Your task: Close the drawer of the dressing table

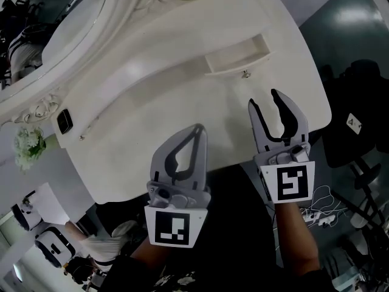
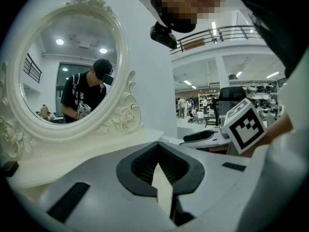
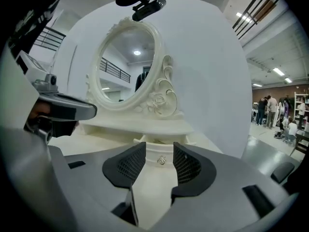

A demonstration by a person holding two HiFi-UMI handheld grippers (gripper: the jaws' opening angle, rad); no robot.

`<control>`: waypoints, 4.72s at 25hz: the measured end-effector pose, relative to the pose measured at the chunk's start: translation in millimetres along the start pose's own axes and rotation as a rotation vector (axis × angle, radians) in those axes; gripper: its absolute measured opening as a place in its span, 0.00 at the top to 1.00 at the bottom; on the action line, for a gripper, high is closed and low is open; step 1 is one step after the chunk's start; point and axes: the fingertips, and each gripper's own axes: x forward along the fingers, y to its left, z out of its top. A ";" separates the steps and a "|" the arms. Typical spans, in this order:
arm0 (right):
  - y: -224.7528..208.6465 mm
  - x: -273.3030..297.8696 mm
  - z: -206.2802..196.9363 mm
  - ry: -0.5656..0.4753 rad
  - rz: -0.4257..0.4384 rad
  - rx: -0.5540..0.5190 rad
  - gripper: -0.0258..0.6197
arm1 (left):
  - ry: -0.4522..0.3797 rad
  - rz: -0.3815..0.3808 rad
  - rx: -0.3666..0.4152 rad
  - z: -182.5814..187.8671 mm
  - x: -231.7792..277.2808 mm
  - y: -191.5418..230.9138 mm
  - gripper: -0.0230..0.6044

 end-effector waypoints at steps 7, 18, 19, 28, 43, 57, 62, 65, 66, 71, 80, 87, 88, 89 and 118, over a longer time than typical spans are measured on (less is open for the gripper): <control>-4.0 39.6 -34.3 0.090 -0.003 0.031 0.72 | 0.040 -0.034 -0.014 -21.2 18.1 5.2 0.96; -7.5 69.5 -53.3 0.185 -0.021 0.026 0.82 | 0.063 -0.028 -0.044 -29.1 36.0 24.8 0.96; -7.5 69.2 -53.7 0.192 -0.026 0.036 0.82 | 0.064 -0.030 -0.049 -29.9 36.6 24.1 0.96; -9.0 72.1 -50.8 0.196 -0.045 0.046 0.82 | 0.071 -0.050 -0.068 -35.9 42.1 24.2 0.96; -15.3 90.1 -43.9 0.177 -0.057 0.055 0.82 | 0.081 -0.051 -0.078 -41.0 49.9 32.4 0.96; -15.9 108.4 -37.2 0.166 -0.056 0.049 0.82 | 0.093 -0.050 -0.082 -42.8 51.9 41.0 0.96; -15.4 114.0 -34.6 0.161 -0.046 0.046 0.82 | 0.095 -0.050 -0.085 -43.6 53.5 38.6 0.96; -16.6 117.6 -34.0 0.167 -0.048 0.049 0.82 | 0.095 -0.048 -0.085 -43.9 54.8 39.5 0.96; -17.0 118.9 -33.4 0.169 -0.052 0.051 0.82 | 0.096 -0.048 -0.084 -44.3 55.1 40.3 0.96; -16.9 126.1 -30.5 0.173 -0.055 0.057 0.82 | 0.103 -0.044 -0.088 -46.5 56.2 42.8 0.96; -15.3 130.9 -30.7 0.170 -0.069 0.047 0.83 | 0.107 -0.055 -0.088 -49.4 56.2 40.0 0.96; -4.0 131.2 -31.4 0.168 -0.015 0.022 0.64 | 0.092 -0.030 -0.072 -40.3 46.9 38.1 0.96; -4.9 127.6 -30.6 0.163 -0.017 0.017 0.64 | 0.088 -0.022 -0.070 -38.7 44.2 38.1 0.96; -6.6 122.9 -29.1 0.155 -0.022 0.015 0.64 | 0.083 -0.014 -0.069 -36.9 41.0 38.1 0.96; 56.1 -95.5 146.0 -0.318 0.145 -0.032 0.96 | -0.253 0.164 0.002 106.3 -94.1 -0.3 0.96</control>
